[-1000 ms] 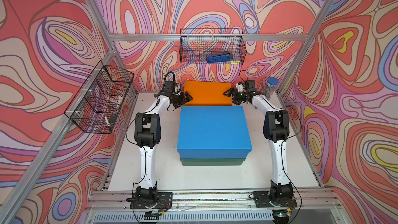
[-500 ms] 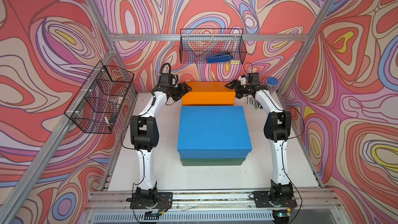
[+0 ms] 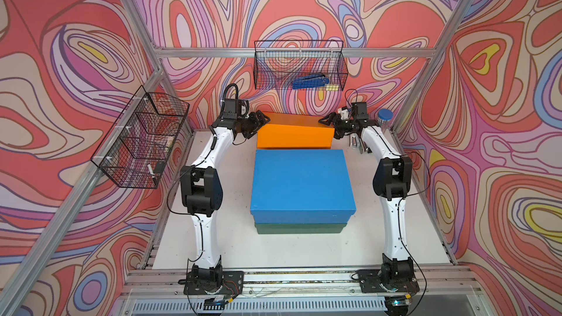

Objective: Stack the shoeboxes
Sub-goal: Pick up the shoebox from the center of the board.

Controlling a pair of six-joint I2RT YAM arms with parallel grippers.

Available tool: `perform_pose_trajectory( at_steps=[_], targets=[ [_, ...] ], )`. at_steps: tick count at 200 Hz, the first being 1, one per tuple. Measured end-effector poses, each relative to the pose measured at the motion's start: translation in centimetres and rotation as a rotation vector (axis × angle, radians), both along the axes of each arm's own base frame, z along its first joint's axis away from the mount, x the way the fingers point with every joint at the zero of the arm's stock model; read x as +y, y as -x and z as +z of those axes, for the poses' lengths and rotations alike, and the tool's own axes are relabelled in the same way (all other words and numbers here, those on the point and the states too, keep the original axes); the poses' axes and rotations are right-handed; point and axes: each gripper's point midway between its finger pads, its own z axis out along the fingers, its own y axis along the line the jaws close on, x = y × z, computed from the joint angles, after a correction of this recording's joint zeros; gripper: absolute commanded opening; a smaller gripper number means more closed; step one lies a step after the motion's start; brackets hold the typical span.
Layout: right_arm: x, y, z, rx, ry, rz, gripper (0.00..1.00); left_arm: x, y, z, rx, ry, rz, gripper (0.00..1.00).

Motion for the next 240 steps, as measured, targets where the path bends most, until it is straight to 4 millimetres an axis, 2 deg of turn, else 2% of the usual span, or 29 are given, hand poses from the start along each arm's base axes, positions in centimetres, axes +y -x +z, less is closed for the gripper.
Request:
perform_pose_trajectory(
  at_steps=[31,67,95,135,185,240],
  targets=[
    [0.0,0.1,1.7,-0.021,-0.011,-0.005,0.76,0.1,0.7,1.8,-0.021,0.005,0.001,0.83],
    [0.1,0.8,5.3,-0.071,-0.029,0.002,0.75,0.3,2.1,5.6,-0.084,0.016,0.002,0.82],
    [0.1,1.3,8.0,-0.115,-0.035,0.005,0.74,0.2,3.0,7.7,-0.121,0.024,0.001,0.82],
    [0.0,1.9,10.5,-0.159,-0.033,-0.001,0.73,0.1,4.1,8.2,-0.117,0.03,0.001,0.81],
    [-0.1,2.5,12.3,-0.185,-0.039,-0.006,0.72,0.0,4.6,8.2,-0.103,0.04,0.009,0.8],
    [-0.2,3.6,15.7,-0.242,-0.041,-0.008,0.72,-0.4,6.1,11.3,-0.164,0.039,0.011,0.79]
  ],
)
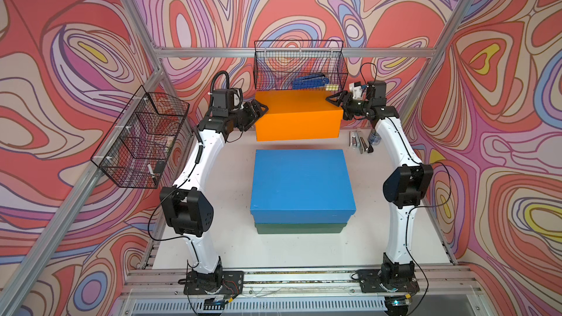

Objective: Stack the shoeboxes
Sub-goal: Place the shoebox at the shoebox.

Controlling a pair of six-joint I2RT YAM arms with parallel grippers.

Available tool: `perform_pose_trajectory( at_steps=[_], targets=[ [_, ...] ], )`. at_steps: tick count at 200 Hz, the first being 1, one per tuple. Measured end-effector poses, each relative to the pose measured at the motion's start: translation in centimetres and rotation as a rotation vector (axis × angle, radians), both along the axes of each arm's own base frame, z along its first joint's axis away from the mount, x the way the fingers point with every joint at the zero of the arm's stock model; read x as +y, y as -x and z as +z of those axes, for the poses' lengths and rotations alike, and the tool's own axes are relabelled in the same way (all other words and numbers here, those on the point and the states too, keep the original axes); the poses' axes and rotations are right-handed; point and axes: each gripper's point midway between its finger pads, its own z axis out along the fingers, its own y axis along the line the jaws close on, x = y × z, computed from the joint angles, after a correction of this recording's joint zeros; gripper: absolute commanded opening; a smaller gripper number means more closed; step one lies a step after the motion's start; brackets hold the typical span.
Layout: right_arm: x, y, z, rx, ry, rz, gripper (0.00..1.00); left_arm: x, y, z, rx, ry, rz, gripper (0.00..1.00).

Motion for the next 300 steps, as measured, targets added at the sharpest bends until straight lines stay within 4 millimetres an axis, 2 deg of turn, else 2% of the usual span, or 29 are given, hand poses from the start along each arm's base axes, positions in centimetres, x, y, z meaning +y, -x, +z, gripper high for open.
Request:
perform_pose_trajectory(
  at_steps=[68,125,188,240,300],
  targets=[
    [-0.4,2.2,2.9,-0.049,0.024,-0.001,0.71,-0.5,2.4,1.7,-0.021,-0.016,-0.013,0.79],
    [-0.3,5.6,2.8,-0.023,0.062,0.014,0.71,-0.6,5.9,2.0,-0.011,-0.037,-0.029,0.78],
    [0.6,9.9,3.8,-0.044,0.105,0.029,0.71,0.0,9.7,3.6,-0.055,-0.069,-0.007,0.77],
    [0.8,13.7,4.2,-0.055,0.136,0.025,0.71,0.0,13.4,3.1,-0.045,-0.099,-0.003,0.77],
    [1.3,17.2,4.5,-0.073,0.154,0.051,0.71,0.3,17.4,3.7,-0.063,-0.139,-0.011,0.77]
  ],
)
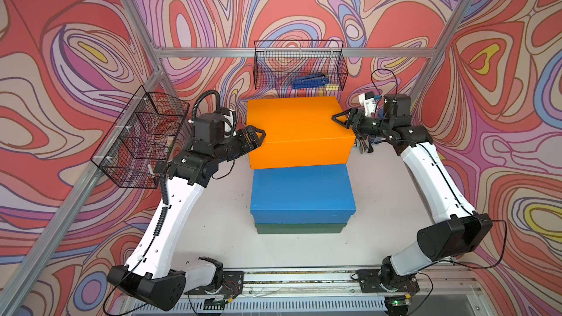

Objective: Stack the shoeboxes
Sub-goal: Place the shoebox at the shoebox.

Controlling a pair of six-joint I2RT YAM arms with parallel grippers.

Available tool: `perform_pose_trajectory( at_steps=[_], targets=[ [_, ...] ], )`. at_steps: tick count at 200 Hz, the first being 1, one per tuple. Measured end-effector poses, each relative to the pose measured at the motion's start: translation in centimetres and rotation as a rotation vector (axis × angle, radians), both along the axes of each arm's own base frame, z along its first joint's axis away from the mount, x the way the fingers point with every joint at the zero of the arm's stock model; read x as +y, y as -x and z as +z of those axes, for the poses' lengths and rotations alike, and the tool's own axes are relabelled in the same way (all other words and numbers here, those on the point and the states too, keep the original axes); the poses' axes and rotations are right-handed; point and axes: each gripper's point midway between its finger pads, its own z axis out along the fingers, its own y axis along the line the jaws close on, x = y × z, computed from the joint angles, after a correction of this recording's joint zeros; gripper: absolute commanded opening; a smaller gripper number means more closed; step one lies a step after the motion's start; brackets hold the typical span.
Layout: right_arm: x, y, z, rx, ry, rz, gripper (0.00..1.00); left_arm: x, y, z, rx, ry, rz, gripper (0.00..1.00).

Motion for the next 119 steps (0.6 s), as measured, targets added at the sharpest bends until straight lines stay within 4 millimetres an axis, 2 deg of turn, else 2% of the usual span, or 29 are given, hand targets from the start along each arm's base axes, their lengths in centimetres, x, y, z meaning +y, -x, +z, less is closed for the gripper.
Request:
perform_pose_trajectory(
  at_steps=[63,88,119],
  targets=[
    [-0.4,3.7,-0.6,0.018,0.03,-0.005,0.71,-0.4,3.4,-1.2,0.024,-0.04,-0.053,0.77],
    [-0.6,4.2,-1.1,0.025,0.045,-0.017,0.7,-1.0,4.5,-1.6,0.028,-0.063,-0.091,0.77],
    [-0.6,4.4,-2.1,0.034,0.045,-0.028,0.7,-1.2,5.8,-3.2,0.063,-0.09,-0.123,0.77]
  ],
)
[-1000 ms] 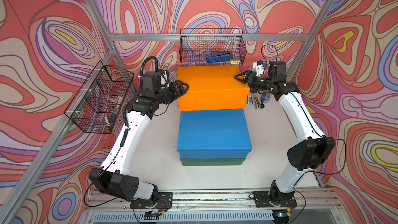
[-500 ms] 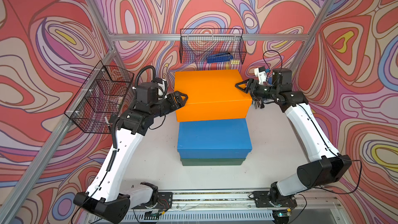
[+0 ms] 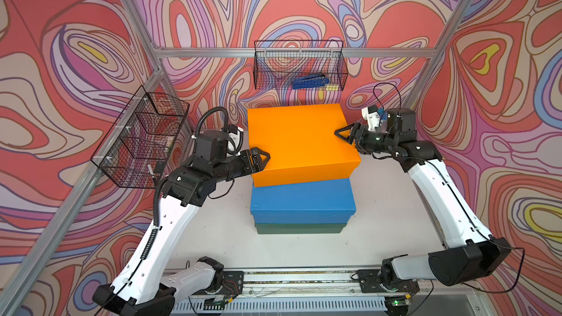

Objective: Stack the shoeboxes
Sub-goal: Place the shoebox at the shoebox.

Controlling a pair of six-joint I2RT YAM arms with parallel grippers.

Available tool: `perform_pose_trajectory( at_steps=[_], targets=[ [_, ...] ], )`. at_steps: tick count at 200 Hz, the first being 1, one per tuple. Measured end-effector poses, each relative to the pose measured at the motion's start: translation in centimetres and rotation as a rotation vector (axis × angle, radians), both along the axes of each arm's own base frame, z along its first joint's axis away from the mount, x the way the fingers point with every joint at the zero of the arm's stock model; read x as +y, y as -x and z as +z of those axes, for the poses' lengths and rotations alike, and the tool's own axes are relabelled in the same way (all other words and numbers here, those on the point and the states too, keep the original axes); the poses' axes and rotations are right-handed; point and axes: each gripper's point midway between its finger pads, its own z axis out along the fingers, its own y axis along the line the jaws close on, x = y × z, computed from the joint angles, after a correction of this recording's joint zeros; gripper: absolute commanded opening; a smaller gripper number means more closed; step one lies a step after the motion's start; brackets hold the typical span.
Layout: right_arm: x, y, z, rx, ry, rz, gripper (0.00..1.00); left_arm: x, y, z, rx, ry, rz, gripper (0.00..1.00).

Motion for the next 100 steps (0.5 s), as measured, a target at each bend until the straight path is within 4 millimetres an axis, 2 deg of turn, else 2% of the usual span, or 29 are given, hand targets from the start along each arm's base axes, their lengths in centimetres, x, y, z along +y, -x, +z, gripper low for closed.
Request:
perform_pose_trajectory(
  at_steps=[100],
  targets=[
    [-0.2,2.0,-0.3,0.022,0.033,-0.006,0.77,-0.1,0.7,-0.6,0.005,-0.034,-0.037,0.85]
  ],
)
